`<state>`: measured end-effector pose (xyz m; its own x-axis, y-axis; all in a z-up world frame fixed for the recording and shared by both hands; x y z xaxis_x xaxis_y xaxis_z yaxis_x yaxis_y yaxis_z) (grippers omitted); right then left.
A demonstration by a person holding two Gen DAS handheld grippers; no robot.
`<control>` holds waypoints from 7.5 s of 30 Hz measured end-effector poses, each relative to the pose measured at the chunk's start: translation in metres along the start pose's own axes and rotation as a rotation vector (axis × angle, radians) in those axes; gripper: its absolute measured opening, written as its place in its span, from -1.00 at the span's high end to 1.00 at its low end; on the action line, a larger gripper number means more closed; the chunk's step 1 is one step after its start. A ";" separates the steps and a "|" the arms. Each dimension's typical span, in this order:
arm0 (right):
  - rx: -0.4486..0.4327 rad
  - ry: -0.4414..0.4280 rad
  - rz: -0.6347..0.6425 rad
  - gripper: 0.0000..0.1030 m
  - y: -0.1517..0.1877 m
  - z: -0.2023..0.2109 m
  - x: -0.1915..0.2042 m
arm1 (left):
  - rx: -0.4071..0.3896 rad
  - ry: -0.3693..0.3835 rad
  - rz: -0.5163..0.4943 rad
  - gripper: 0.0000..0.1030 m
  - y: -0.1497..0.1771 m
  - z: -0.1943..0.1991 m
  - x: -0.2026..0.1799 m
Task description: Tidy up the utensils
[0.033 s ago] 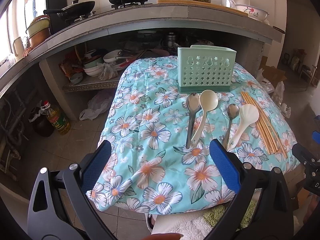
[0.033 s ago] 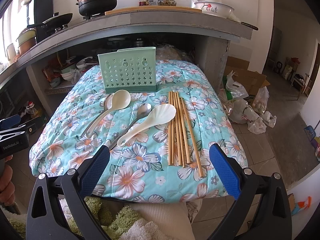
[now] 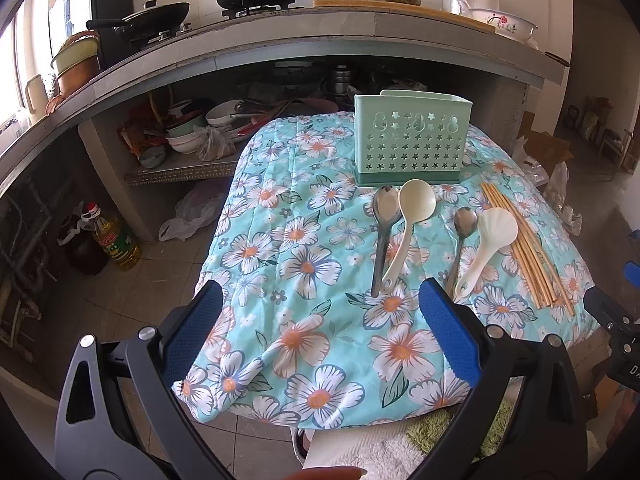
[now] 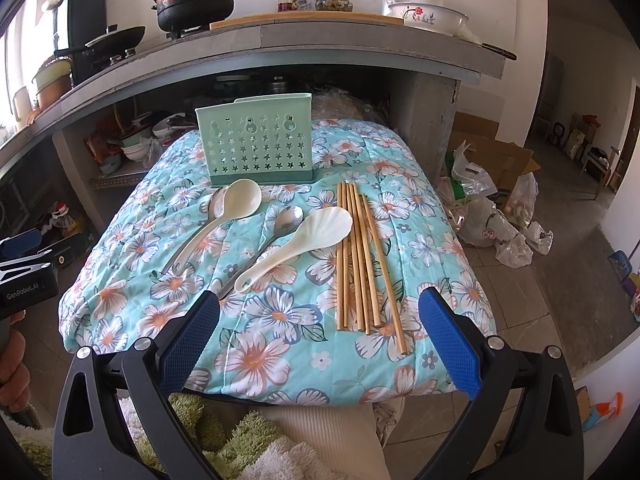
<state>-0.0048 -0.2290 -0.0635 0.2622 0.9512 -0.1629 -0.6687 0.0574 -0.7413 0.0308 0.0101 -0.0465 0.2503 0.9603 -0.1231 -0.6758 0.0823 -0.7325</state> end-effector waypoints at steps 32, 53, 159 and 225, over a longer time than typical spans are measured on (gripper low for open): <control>-0.053 0.000 0.007 -0.88 -0.032 -0.086 0.012 | 0.029 0.291 0.042 -0.84 -0.031 -0.097 -0.001; 0.043 -0.198 -0.057 -0.63 -0.042 -0.136 0.011 | 0.112 0.401 -0.244 -0.64 -0.090 -0.183 -0.035; -0.268 -0.260 -0.111 0.95 -0.215 -0.078 -0.038 | -0.499 0.085 -0.093 0.90 -0.312 -0.083 0.040; -0.431 -0.076 0.069 0.95 -0.293 -0.179 0.053 | -0.248 0.192 0.105 -0.09 -0.113 -0.096 0.079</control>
<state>0.3296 -0.2492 0.0290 0.1651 0.9688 -0.1849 -0.3277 -0.1230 -0.9367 0.1932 0.0506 -0.0381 0.3301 0.8903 -0.3137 -0.5212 -0.1052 -0.8469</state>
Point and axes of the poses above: each gripper's, at about its wrist camera, not at the fingertips, and z roughly against the way its jaws point, x to its left, y to its underside, the point moved 4 cm from there along -z, roughly the way its jaws point, and after that the axes turned 15 degrees about y, right-handed, at the moved point
